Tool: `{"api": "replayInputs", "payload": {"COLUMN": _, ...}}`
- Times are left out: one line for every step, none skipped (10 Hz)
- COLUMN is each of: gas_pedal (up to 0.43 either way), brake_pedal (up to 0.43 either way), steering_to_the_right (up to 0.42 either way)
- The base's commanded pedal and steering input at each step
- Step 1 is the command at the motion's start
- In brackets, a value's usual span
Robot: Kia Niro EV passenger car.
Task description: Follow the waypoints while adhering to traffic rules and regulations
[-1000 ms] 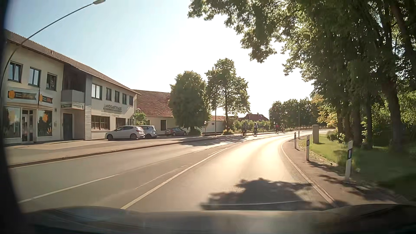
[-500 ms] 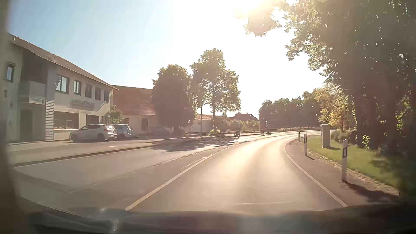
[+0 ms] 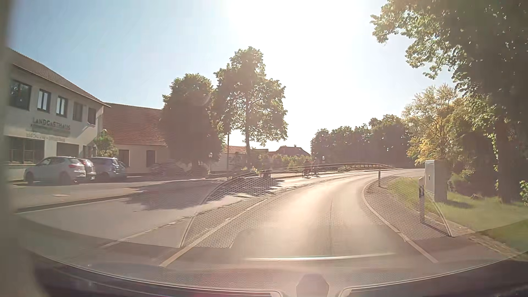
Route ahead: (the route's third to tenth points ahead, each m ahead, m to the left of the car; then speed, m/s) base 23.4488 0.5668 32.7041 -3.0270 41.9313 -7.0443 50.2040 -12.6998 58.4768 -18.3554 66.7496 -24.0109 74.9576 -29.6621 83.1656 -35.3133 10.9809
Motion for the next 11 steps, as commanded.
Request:
{"api": "replayInputs", "payload": {"gas_pedal": 0.319, "brake_pedal": 0.006, "steering_to_the_right": 0.058}}
{"api": "replayInputs", "payload": {"gas_pedal": 0.319, "brake_pedal": 0.006, "steering_to_the_right": 0.058}}
{"api": "replayInputs", "payload": {"gas_pedal": 0.319, "brake_pedal": 0.006, "steering_to_the_right": 0.058}}
{"api": "replayInputs", "payload": {"gas_pedal": 0.319, "brake_pedal": 0.006, "steering_to_the_right": 0.057}}
{"api": "replayInputs", "payload": {"gas_pedal": 0.319, "brake_pedal": 0.006, "steering_to_the_right": 0.057}}
{"api": "replayInputs", "payload": {"gas_pedal": 0.319, "brake_pedal": 0.006, "steering_to_the_right": 0.057}}
{"api": "replayInputs", "payload": {"gas_pedal": 0.311, "brake_pedal": 0.006, "steering_to_the_right": 0.057}}
{"api": "replayInputs", "payload": {"gas_pedal": 0.311, "brake_pedal": 0.006, "steering_to_the_right": 0.058}}
{"api": "replayInputs", "payload": {"gas_pedal": 0.311, "brake_pedal": 0.006, "steering_to_the_right": 0.062}}
{"api": "replayInputs", "payload": {"gas_pedal": 0.287, "brake_pedal": 0.006, "steering_to_the_right": 0.067}}
{"api": "replayInputs", "payload": {"gas_pedal": 0.280, "brake_pedal": 0.006, "steering_to_the_right": 0.067}}
